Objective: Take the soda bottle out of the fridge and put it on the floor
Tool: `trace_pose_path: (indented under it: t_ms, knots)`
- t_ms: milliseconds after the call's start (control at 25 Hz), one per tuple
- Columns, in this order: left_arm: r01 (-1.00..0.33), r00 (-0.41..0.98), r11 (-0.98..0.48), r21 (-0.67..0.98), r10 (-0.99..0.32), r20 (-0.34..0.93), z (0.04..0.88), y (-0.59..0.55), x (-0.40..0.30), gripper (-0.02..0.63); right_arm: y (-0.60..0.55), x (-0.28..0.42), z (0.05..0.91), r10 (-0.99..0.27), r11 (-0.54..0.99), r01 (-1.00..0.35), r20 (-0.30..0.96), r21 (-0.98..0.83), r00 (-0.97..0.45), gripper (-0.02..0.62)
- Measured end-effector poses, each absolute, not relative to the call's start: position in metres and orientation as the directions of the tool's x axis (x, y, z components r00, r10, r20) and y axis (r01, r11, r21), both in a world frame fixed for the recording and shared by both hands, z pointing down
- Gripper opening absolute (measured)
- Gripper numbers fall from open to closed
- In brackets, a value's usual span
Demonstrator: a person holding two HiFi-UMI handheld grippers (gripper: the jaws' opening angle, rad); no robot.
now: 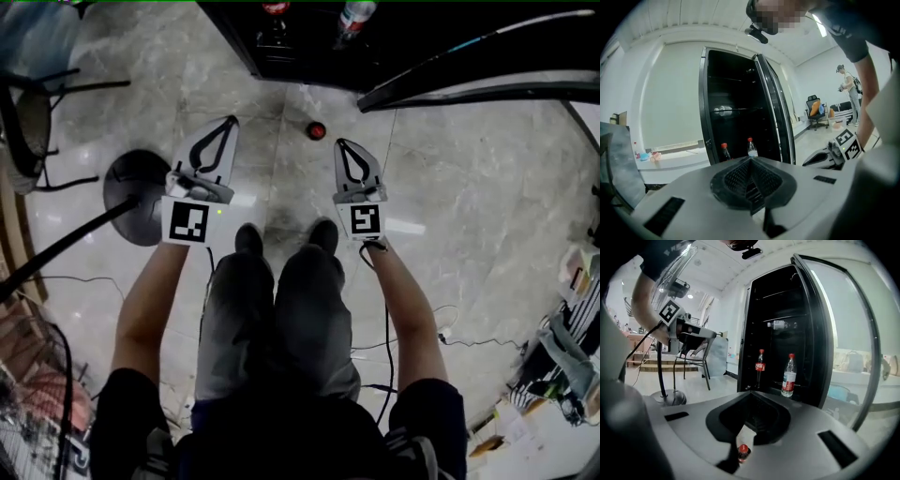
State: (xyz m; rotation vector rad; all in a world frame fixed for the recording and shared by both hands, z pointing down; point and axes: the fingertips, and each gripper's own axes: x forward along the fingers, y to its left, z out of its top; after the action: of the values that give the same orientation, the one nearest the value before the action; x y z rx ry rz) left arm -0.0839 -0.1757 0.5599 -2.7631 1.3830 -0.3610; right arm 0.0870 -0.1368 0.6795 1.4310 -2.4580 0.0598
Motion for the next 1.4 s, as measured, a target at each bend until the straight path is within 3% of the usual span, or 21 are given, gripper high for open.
trace_pose_path:
  t_ms: [400, 960, 1400]
  knots:
    - [-0.826, 0.541, -0.559, -0.072, -0.822, 0.178, 0.411, -0.158, -0.086, 0.024, -0.123, 0.091, 0.511, -0.867, 0.458, -0.884, 0.265, 0.089, -0.422, 0.02]
    - [-0.918, 0.385, -0.393, -0.056, -0.916, 0.115, 0.196, -0.128, -0.109, 0.023, -0.096, 0.083, 0.269, -0.908, 0.385, -0.921, 0.204, 0.056, -0.367, 0.02]
    - [-0.95, 0.304, -0.308, -0.047, -0.95, 0.077, 0.095, -0.105, -0.107, 0.023, -0.089, 0.104, 0.131, -0.935, 0.344, -0.935, 0.126, 0.086, -0.333, 0.02]
